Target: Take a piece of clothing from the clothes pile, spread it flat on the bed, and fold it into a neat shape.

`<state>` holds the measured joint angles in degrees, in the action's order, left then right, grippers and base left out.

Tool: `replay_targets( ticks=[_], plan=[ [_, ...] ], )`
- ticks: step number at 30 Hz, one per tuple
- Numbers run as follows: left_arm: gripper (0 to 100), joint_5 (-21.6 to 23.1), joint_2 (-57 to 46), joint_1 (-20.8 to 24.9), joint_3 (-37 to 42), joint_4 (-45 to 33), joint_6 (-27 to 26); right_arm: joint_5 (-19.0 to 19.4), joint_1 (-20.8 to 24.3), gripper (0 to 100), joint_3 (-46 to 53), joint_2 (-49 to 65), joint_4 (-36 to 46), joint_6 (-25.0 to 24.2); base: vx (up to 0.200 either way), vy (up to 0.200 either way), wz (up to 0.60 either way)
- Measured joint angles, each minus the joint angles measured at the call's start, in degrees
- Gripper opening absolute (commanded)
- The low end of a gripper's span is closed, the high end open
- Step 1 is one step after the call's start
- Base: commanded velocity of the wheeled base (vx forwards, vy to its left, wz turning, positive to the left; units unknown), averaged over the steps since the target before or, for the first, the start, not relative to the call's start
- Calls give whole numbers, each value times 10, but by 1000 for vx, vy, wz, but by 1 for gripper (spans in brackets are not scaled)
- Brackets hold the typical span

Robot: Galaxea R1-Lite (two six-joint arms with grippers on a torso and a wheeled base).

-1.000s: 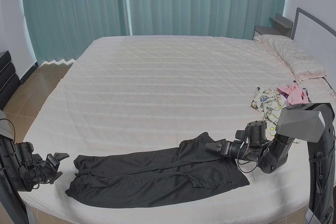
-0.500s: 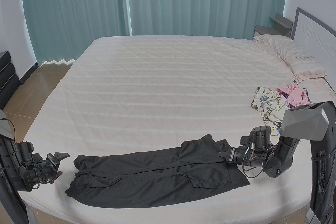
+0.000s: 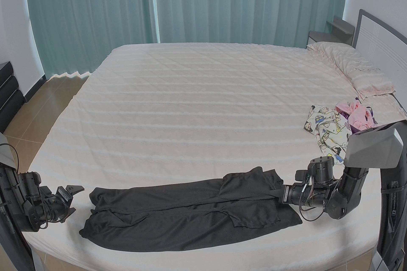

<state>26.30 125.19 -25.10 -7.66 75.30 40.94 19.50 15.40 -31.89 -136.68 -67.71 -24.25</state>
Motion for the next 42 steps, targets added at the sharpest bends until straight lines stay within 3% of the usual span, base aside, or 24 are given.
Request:
replay_targets(
  ticks=[19,20,35,42],
  plan=[
    [100,0,1,0,-2,0,0,-1,1,0,29,7,-19,24,0,0,0],
    [100,0,1,0,-1,0,0,-1,1,100,29,7,-19,24,0,0,0],
    [100,0,1,0,0,0,1,-5,-2,100,16,22,-40,17,0,0,0],
    [100,0,1,0,1,0,0,-6,9,100,-1,45,-44,-41,0,0,0]
  ],
)
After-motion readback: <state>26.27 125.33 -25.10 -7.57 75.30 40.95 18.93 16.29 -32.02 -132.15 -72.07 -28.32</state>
